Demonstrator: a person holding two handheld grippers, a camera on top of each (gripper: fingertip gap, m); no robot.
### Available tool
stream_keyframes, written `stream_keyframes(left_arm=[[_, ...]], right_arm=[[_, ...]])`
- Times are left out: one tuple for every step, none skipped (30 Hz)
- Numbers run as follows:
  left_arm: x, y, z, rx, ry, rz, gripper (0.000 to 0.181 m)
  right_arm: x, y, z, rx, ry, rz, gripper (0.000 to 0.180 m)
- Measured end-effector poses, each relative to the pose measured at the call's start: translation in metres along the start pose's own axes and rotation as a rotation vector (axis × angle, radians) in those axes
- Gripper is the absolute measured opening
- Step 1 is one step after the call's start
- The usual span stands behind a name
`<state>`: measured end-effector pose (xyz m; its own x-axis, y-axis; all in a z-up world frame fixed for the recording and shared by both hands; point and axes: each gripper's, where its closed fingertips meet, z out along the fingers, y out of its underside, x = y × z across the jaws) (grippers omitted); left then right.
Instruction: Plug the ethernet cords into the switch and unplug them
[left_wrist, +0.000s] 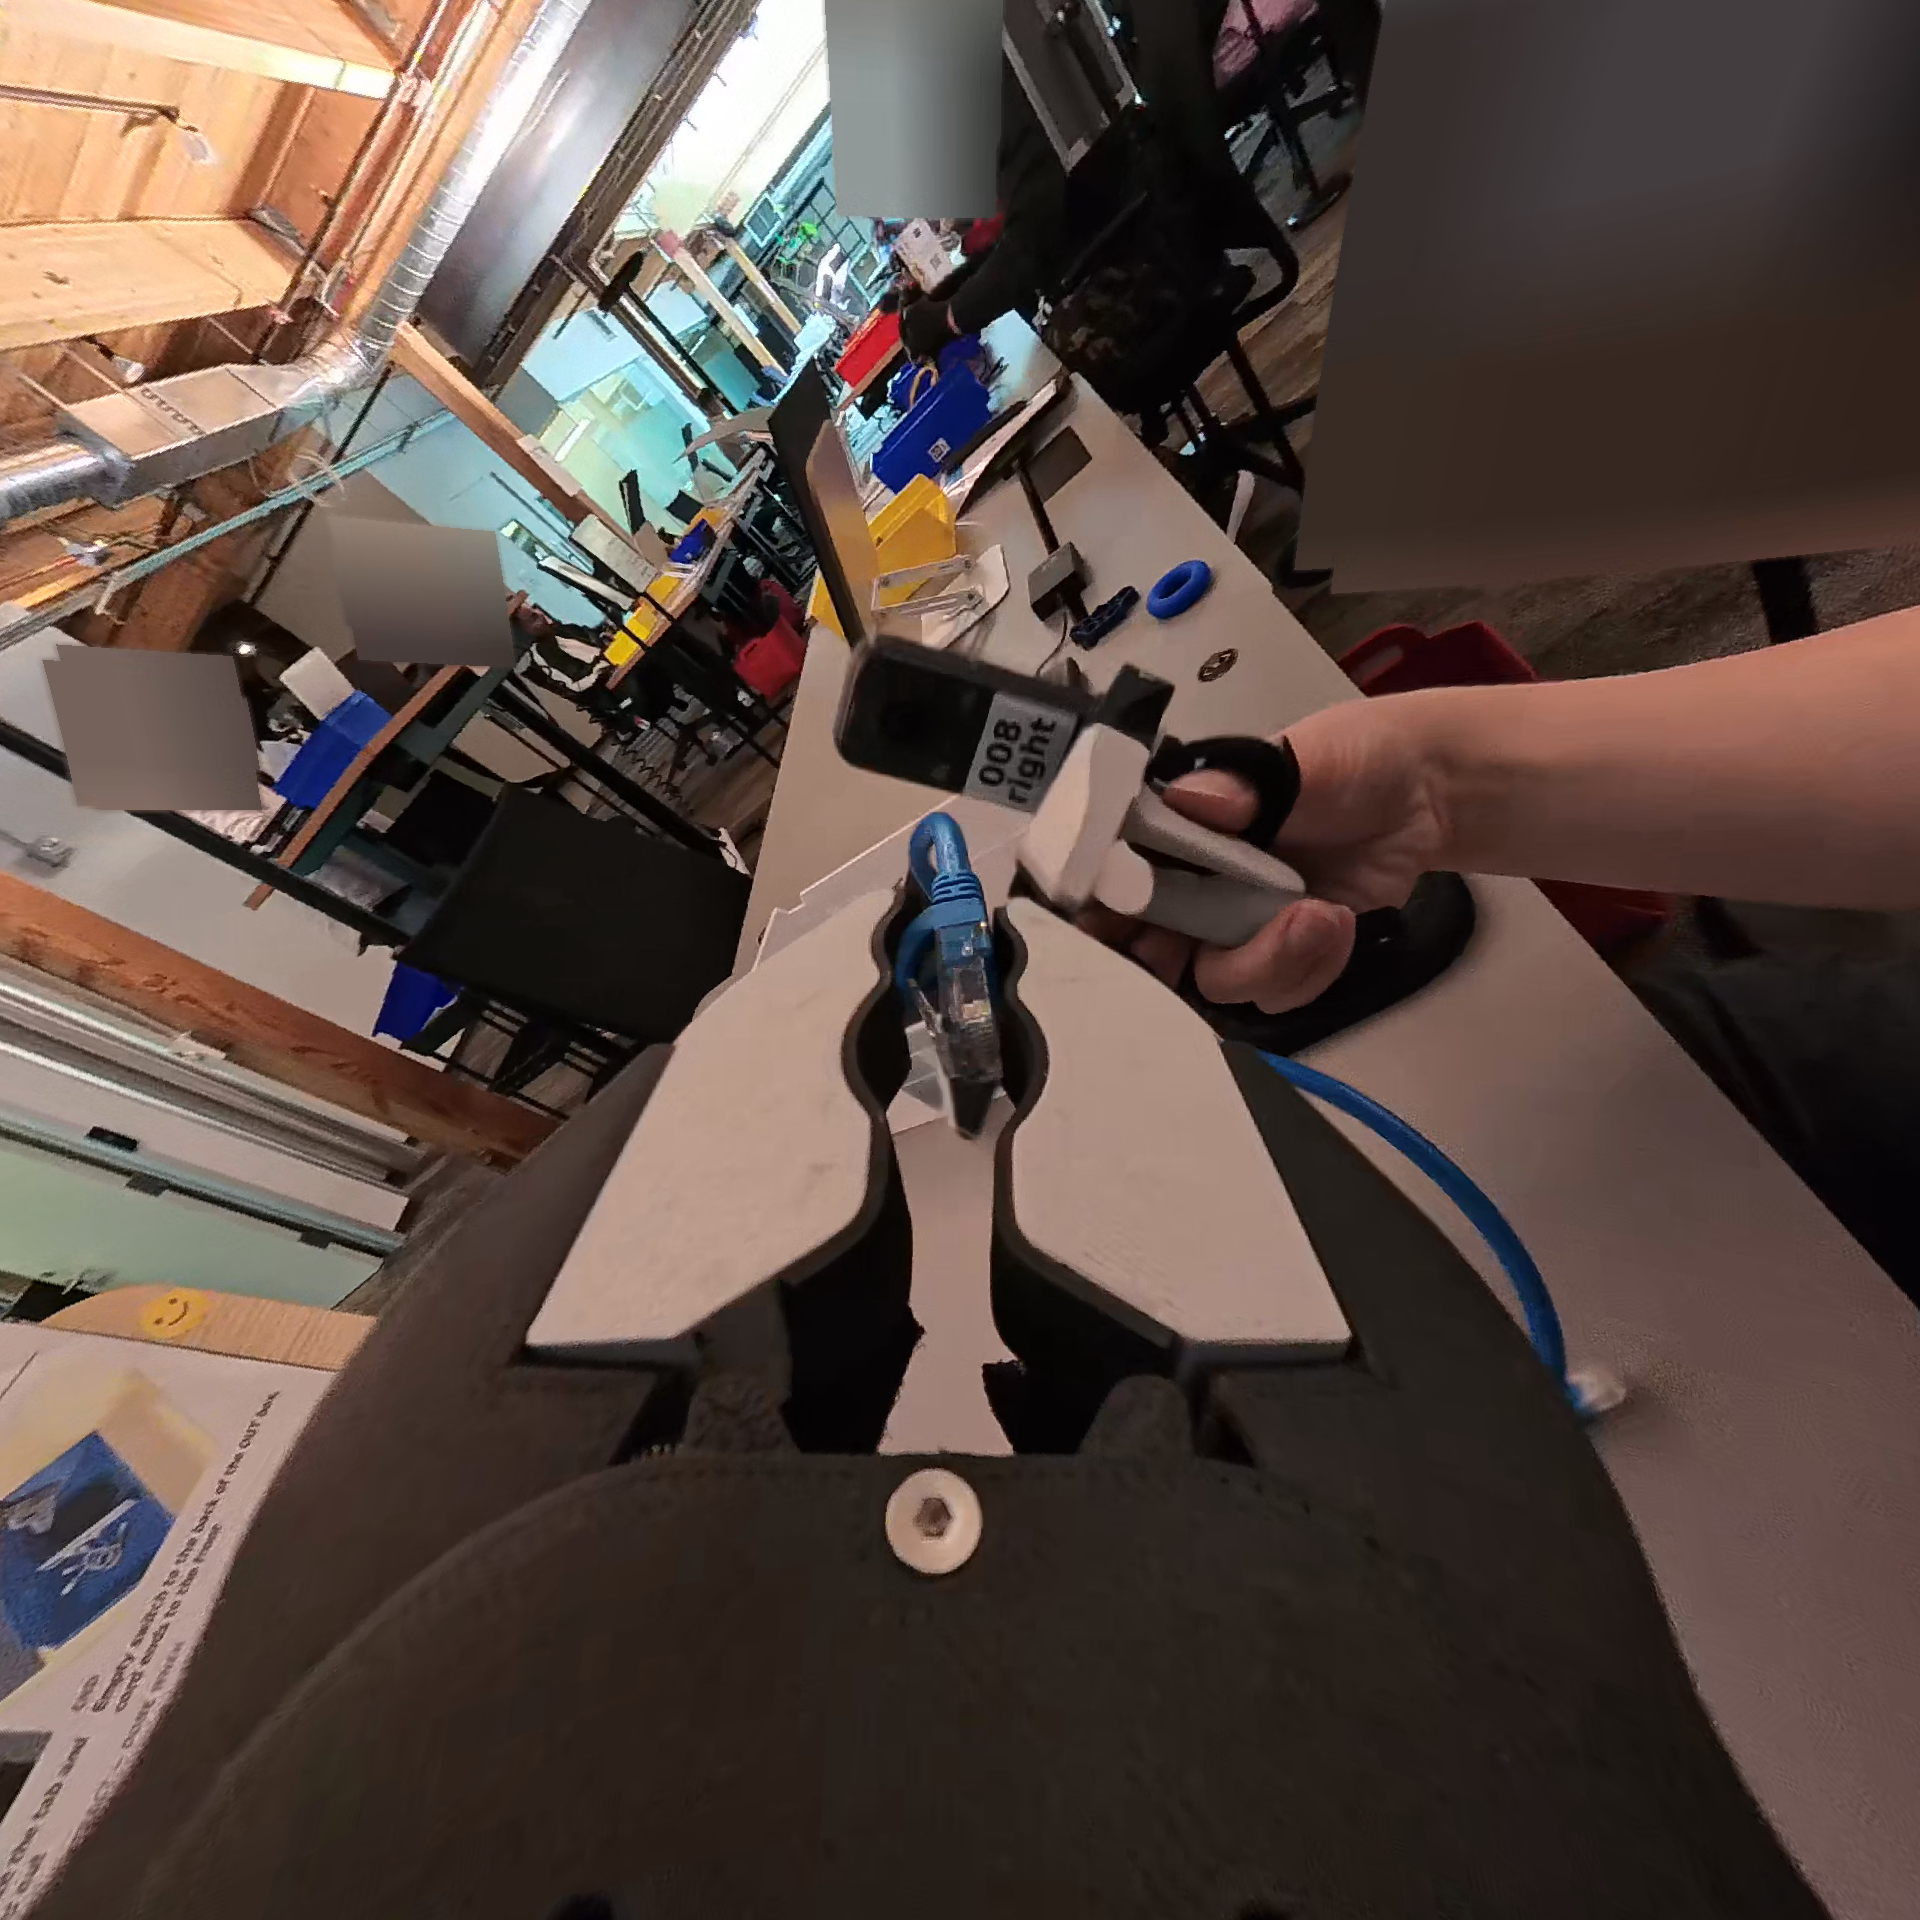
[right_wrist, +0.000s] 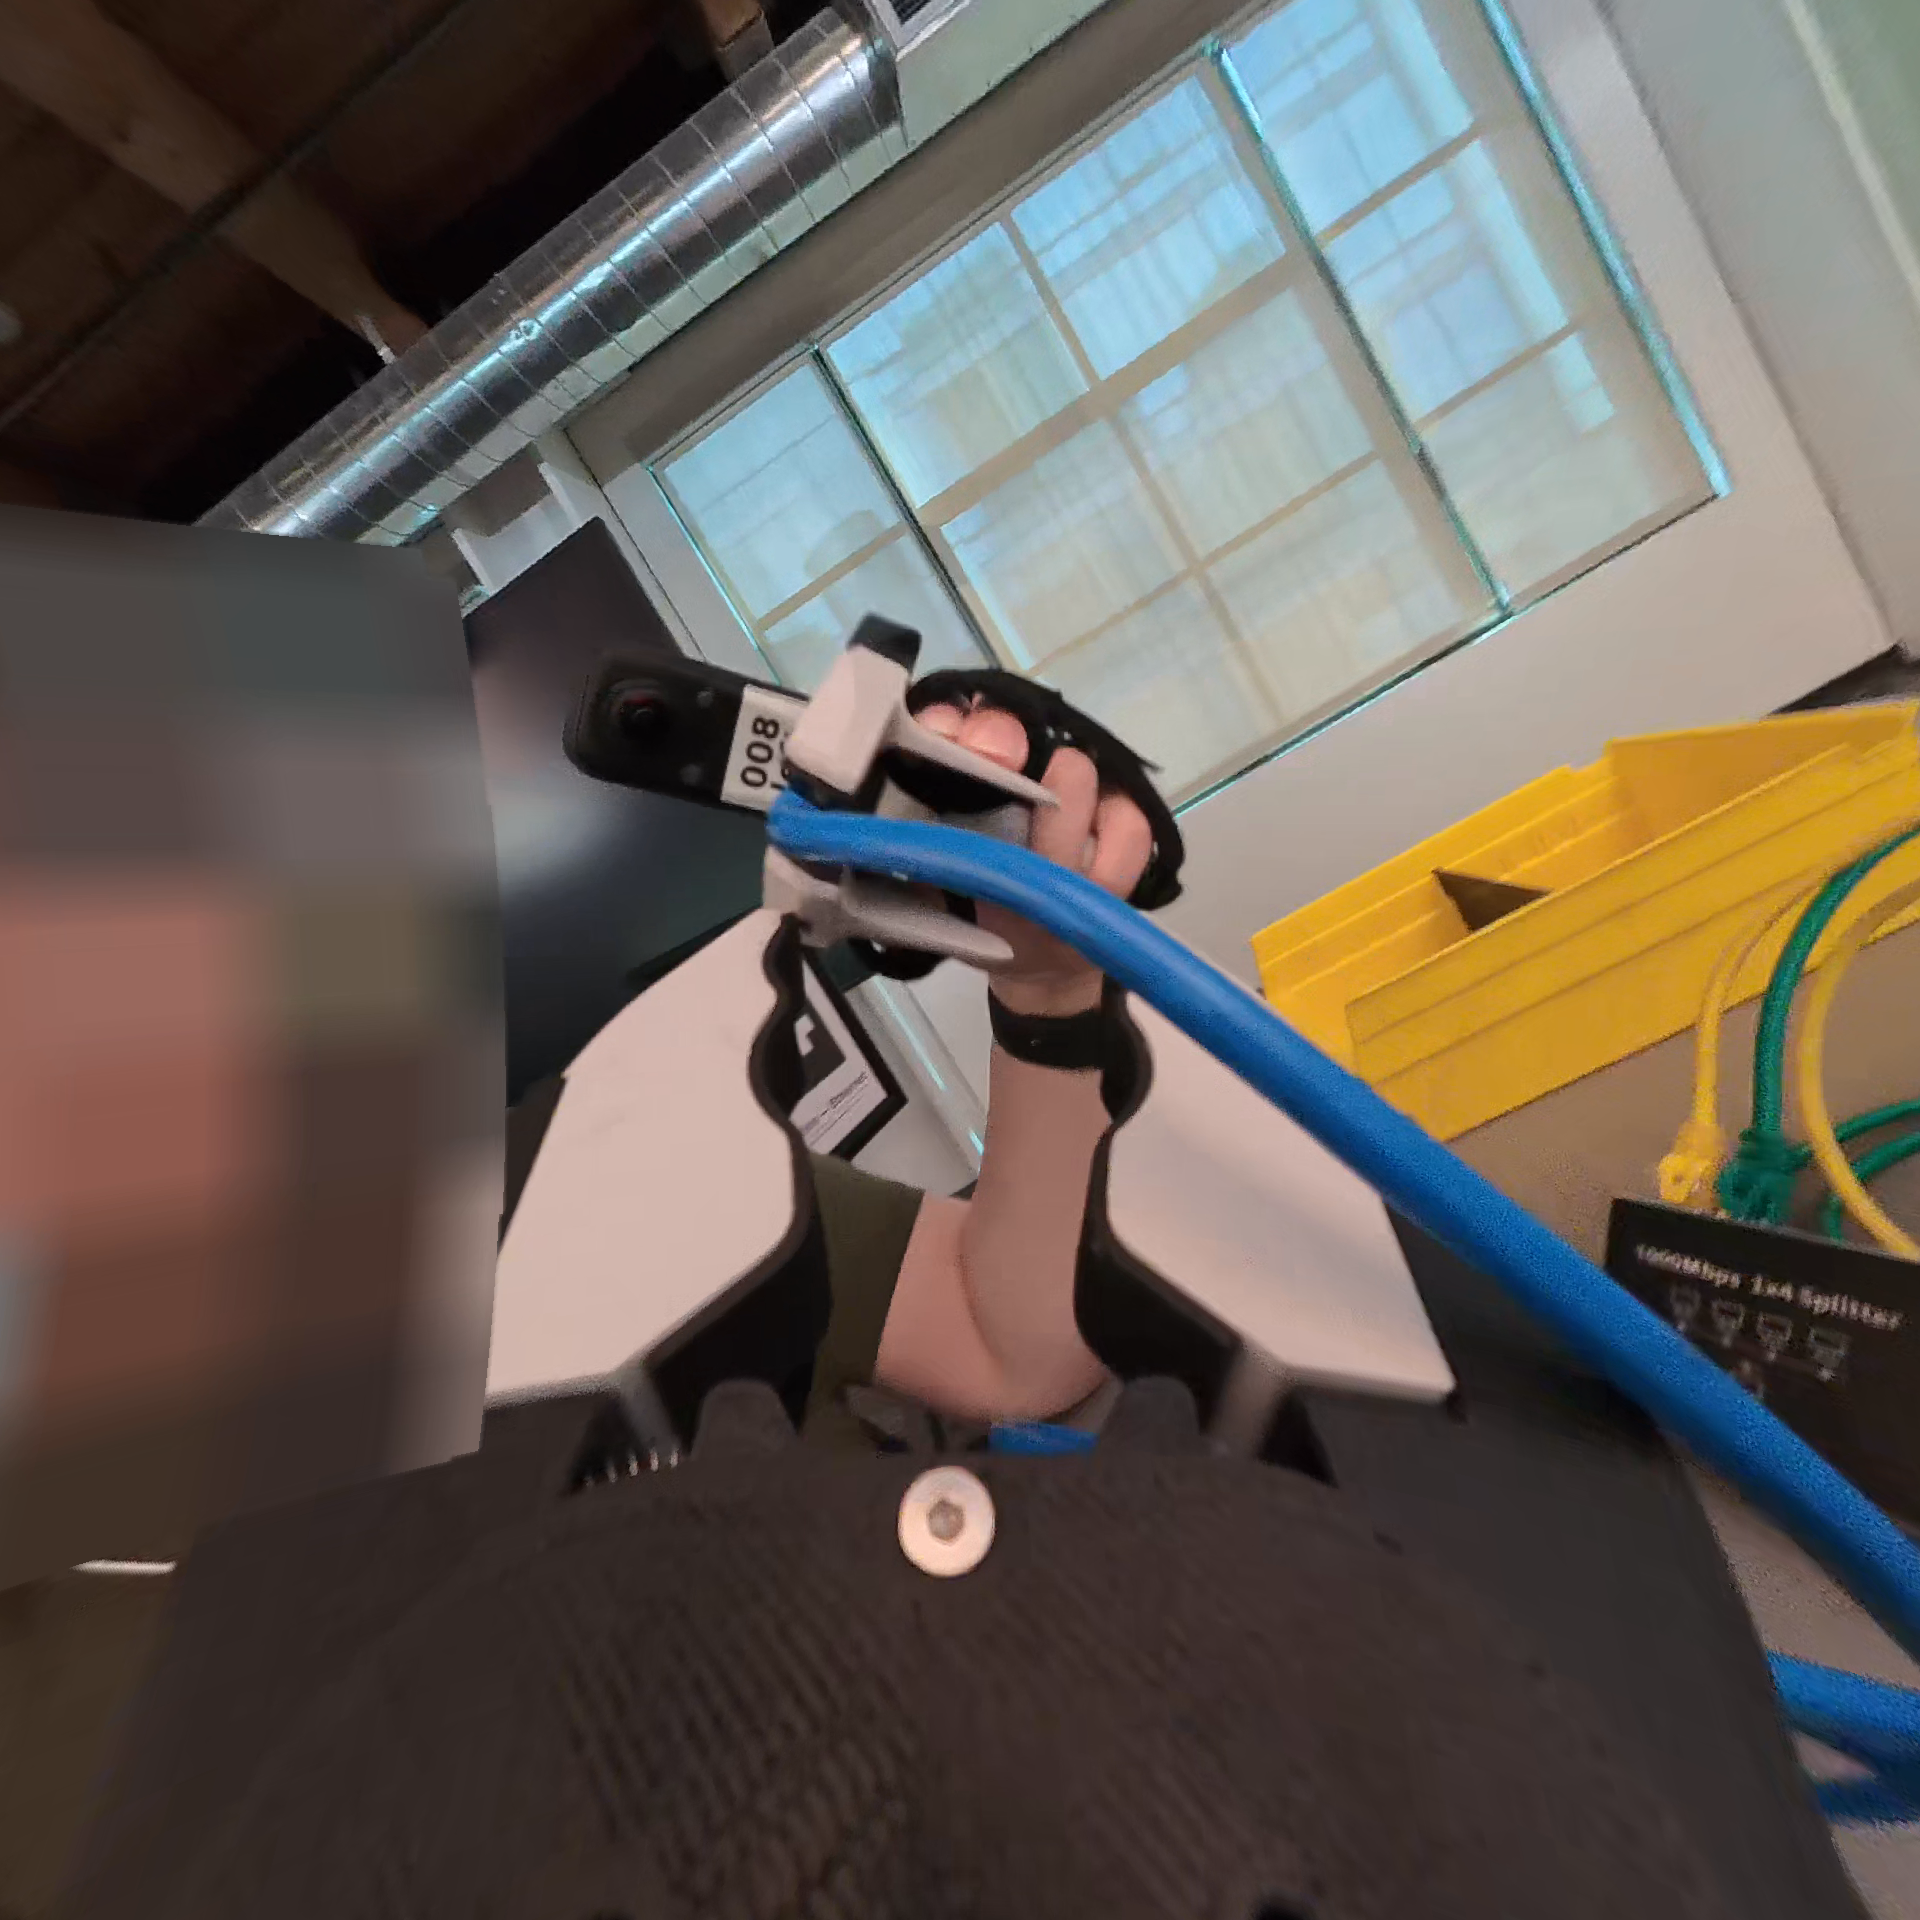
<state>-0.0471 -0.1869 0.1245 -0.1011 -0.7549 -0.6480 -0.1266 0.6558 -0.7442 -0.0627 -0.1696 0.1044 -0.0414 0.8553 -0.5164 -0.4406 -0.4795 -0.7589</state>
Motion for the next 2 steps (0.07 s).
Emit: stream_keyframes(left_arm=[[0.0020, -0.0006, -0.0002, 0.006, 0.013, 0.001, 0.012], [0.0064, -0.0001, -0.0004, 0.005, 0.040, 0.003, 0.013]], right_arm=[[0.0037, 0.0046, -0.0014, -0.013, 0.002, 0.018, 0.055], [0.0032, 0.0073, -0.0021, -0.015, -0.019, 0.025, 0.055]])
